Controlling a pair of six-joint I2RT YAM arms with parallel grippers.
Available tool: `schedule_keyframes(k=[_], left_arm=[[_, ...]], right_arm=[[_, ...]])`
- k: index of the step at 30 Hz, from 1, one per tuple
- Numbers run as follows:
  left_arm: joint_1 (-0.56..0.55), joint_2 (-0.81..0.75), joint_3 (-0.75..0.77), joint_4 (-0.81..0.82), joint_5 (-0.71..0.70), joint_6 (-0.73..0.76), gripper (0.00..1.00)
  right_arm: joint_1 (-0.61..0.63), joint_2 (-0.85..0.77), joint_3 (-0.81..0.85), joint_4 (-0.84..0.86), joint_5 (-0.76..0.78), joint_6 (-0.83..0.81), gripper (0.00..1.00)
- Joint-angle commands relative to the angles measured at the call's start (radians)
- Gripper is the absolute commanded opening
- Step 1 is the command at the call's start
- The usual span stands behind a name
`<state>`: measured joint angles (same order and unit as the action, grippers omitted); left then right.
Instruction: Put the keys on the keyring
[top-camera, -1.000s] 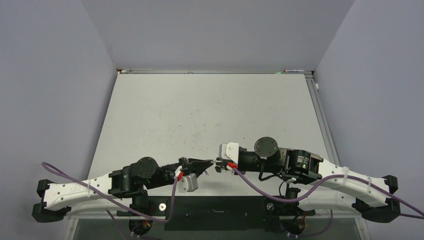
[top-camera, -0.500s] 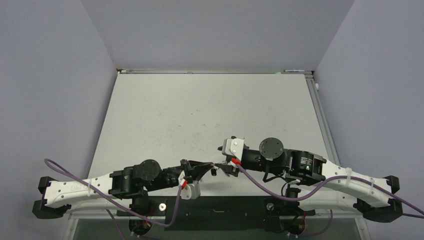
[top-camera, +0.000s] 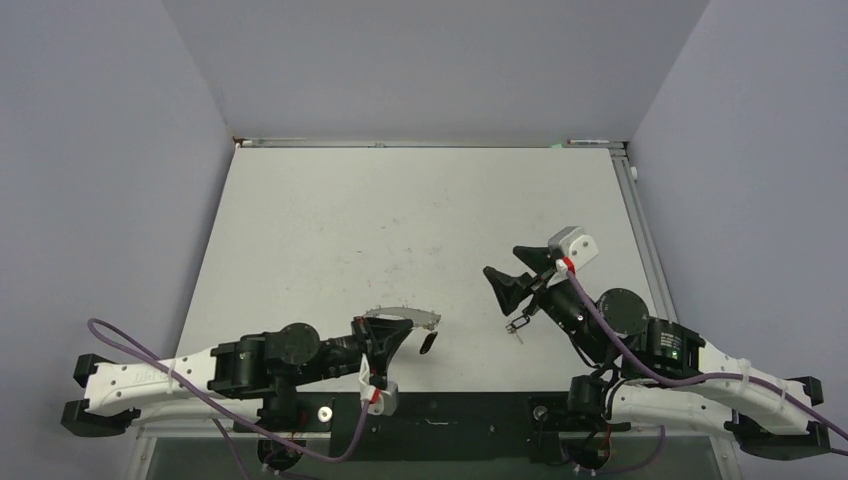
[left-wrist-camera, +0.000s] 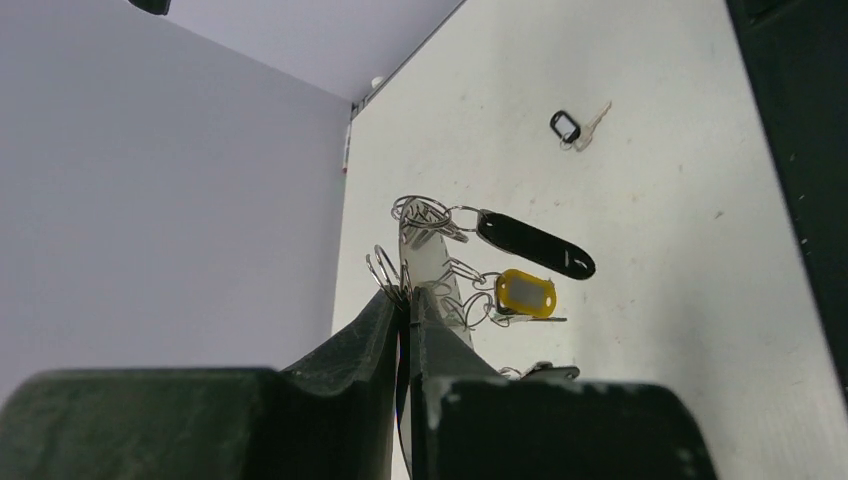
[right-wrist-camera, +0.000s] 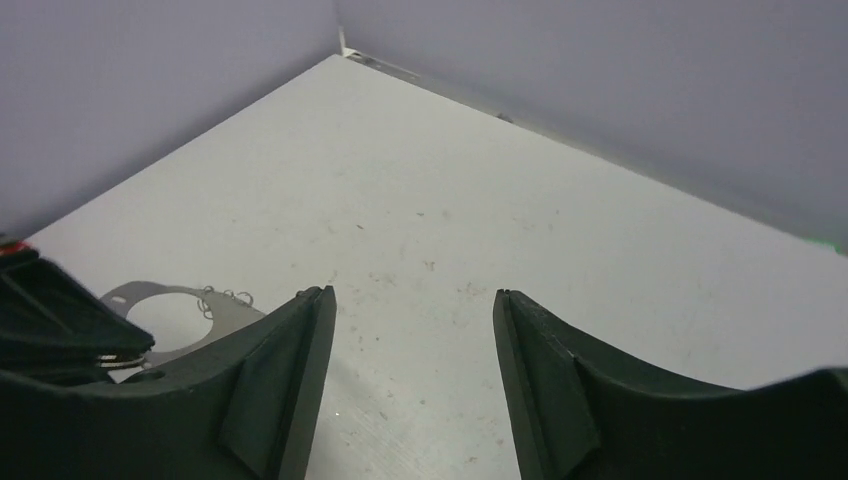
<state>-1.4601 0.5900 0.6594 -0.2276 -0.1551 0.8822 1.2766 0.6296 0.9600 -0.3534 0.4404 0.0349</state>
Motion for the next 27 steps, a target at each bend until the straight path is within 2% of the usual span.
schedule_keyframes(k=[1, 5, 7, 9, 12, 15, 16, 18, 19, 21, 24, 27], left_arm=[[-0.005, -0.014, -0.046, 0.13, -0.085, 0.151, 0.0], [-0.005, -0.026, -0.118, 0.25, -0.099, 0.179, 0.0], [-0.002, -0.037, -0.149, 0.305, -0.102, 0.18, 0.0], [0.004, -0.053, -0.156, 0.323, -0.095, 0.154, 0.0], [0.008, -0.071, -0.152, 0.337, -0.116, 0.097, 0.0], [0.009, -0.085, -0.149, 0.349, -0.177, 0.027, 0.0], [0.009, -0.092, -0.152, 0.351, -0.185, 0.018, 0.0], [0.009, -0.12, -0.166, 0.359, -0.178, 0.014, 0.09], [0.009, -0.133, -0.176, 0.358, -0.167, 0.02, 0.09], [0.009, -0.162, -0.202, 0.378, -0.156, 0.035, 0.0], [0.009, -0.197, -0.24, 0.435, -0.17, 0.021, 0.0], [0.011, -0.203, -0.256, 0.445, -0.159, 0.026, 0.0]], right_arm=[[0.0, 0.039, -0.001, -0.083, 0.345, 0.27, 0.63], [-0.021, 0.18, 0.072, -0.272, 0.369, 0.469, 0.75], [-0.081, 0.261, 0.107, -0.338, 0.26, 0.519, 0.81], [-0.216, 0.328, 0.128, -0.365, 0.085, 0.518, 0.83], [-0.496, 0.398, 0.123, -0.382, -0.171, 0.506, 0.83], [-0.622, 0.433, 0.103, -0.385, -0.293, 0.506, 0.81], [-0.629, 0.438, 0.096, -0.382, -0.299, 0.506, 0.81], [-0.631, 0.445, 0.087, -0.374, -0.297, 0.51, 0.8], [-0.632, 0.447, 0.084, -0.372, -0.294, 0.514, 0.79], [-0.632, 0.448, 0.076, -0.375, -0.28, 0.527, 0.77], [-0.634, 0.435, 0.054, -0.382, -0.242, 0.559, 0.72], [-0.633, 0.416, 0.018, -0.396, -0.187, 0.623, 0.71]])
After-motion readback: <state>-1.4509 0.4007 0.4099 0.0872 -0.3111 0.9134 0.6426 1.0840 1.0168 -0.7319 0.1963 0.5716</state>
